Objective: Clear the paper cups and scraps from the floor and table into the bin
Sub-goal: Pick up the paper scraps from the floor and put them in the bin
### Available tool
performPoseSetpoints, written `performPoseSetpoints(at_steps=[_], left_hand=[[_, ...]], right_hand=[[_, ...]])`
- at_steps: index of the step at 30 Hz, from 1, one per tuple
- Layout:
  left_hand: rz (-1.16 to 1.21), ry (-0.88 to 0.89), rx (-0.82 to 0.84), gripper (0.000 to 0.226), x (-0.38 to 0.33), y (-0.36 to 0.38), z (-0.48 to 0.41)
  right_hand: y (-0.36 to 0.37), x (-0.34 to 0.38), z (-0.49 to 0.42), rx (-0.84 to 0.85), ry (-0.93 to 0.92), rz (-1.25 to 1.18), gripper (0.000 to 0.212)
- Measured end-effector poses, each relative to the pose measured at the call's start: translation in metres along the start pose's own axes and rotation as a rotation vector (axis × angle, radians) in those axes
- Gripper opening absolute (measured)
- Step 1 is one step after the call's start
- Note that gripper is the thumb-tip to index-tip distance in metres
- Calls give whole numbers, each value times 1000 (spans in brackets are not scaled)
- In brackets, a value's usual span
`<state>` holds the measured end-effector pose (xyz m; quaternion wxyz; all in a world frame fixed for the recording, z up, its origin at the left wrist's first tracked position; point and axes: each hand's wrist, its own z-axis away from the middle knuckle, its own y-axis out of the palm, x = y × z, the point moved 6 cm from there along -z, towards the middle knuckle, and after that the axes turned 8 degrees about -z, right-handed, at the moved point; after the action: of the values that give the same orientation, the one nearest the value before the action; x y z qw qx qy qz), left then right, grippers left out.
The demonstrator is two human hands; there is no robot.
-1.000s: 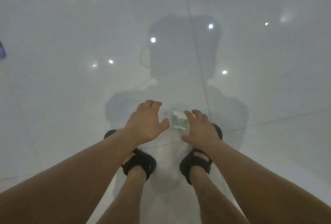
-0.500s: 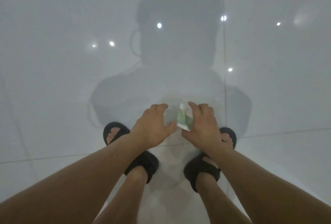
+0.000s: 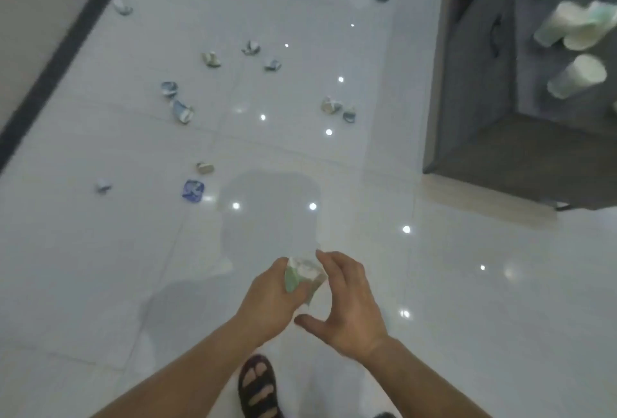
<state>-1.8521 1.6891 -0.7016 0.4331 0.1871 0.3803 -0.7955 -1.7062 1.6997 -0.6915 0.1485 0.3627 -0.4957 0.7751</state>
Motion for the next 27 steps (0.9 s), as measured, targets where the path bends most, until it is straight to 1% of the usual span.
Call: performPoseSetpoints(at_steps=[2,4,8,13,16,19,21,27], left_hand=[[-14,-25,-97,27,0,-56,13],[-23,-65,-183,29,2,-107,26],[-33,-178,-338,32,8,-190,38],[-1,-259,-444,33,14,-267,25],[53,-302,-501,31,23,-300,12],[69,-350,-513,25,36,-322,-6],[137,-381,-532,22,49,-329,-19],[262,-462,-503,31,105,-342,-61]], right_hand=[[-9,45,-24,91,-48,15,105],[-15,84,-47,172,-96,61,107],[-23,139,-94,241,-118,162,101],[-12,181,-164,316,-110,202,93],[2,195,-206,389,-111,196,91],[18,202,-244,448,-110,227,89],[31,204,-269,497,-126,275,87],[87,204,-331,619,-126,413,81]])
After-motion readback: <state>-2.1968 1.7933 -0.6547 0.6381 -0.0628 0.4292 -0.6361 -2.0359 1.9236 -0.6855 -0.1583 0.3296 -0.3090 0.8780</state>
